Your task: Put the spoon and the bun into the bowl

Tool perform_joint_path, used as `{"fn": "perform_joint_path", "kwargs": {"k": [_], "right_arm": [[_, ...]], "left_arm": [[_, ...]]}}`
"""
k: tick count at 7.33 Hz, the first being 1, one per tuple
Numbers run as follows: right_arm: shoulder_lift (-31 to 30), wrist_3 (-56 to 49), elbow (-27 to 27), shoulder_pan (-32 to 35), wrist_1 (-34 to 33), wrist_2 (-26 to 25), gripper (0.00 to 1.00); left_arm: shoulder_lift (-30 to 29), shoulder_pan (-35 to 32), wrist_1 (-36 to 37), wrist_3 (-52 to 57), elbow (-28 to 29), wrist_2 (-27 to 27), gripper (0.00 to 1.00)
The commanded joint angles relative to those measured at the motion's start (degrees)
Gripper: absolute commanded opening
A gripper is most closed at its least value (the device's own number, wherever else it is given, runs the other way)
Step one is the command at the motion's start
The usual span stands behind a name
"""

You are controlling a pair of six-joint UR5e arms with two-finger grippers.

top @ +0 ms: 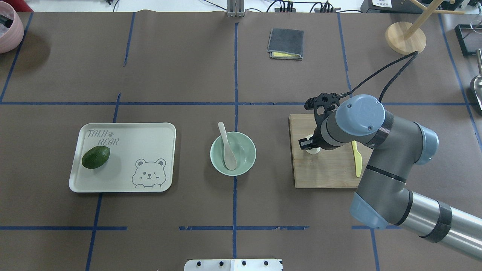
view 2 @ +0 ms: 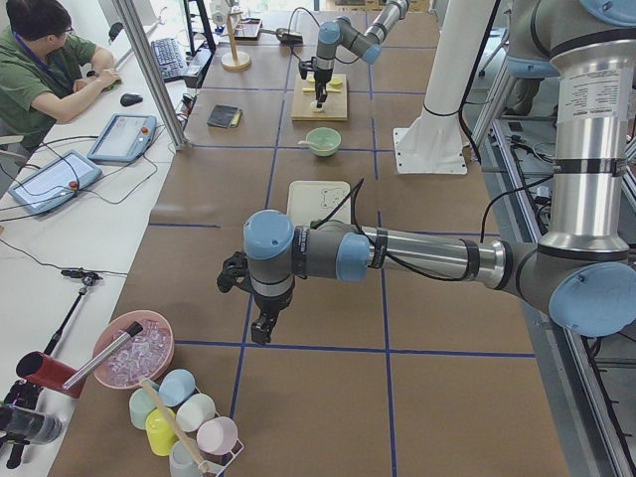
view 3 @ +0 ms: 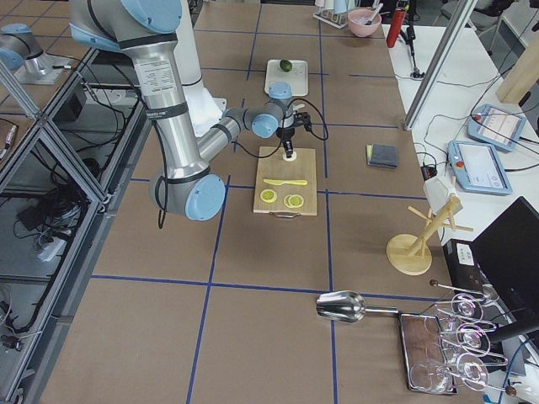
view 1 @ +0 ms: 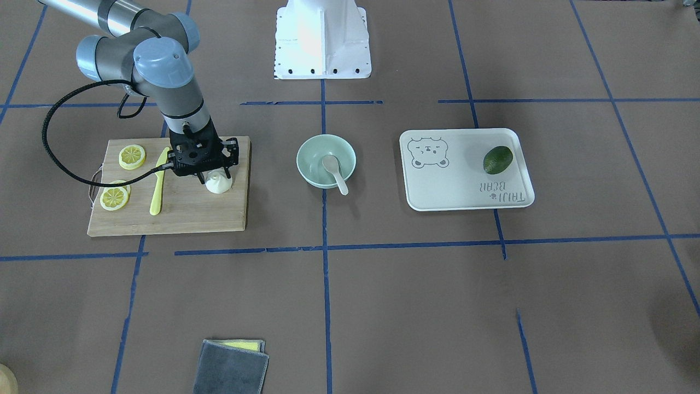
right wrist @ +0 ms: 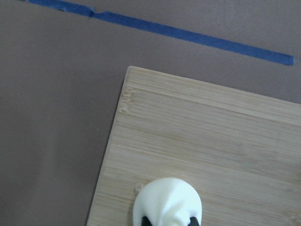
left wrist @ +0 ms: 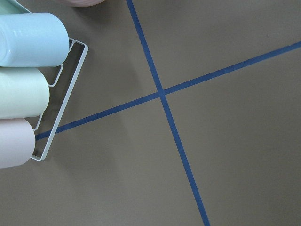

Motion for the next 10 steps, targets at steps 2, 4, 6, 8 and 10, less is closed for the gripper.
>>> {"fn": "perform_joint_path", "kwargs": {"k": [2,4,6,8,10], "right_arm": [[6.13,4.23,0.43,-0.93,-2.41,-0.09,0.0],[17.71,9.68,-0.45,-2.59,-12.92,-0.79,0.0],[25.38,15.93,-7.45,-7.77,-13.94,-8.84,0.0],[26.03,16.22,-9.59,-9.98,-13.94,-9.49,0.5],[25.68,15.96,-9.59,-10.87,-14.12,-14.5,1.0]], "left_arm": [[-0.19,0.0,0.0,0.02,-0.01,-0.09,1.0],[-0.28,0.0,0.0,0.02,-0.1,-0.09,1.0],[-0.37,0.0,0.0,0.02,-0.1,-0.18,1.0],[-0.45,0.0,0.0,-0.07,-0.1,-0.26,1.0],[-0.45,0.0,0.0,-0.07,-0.19,-0.44,1.0]]}}
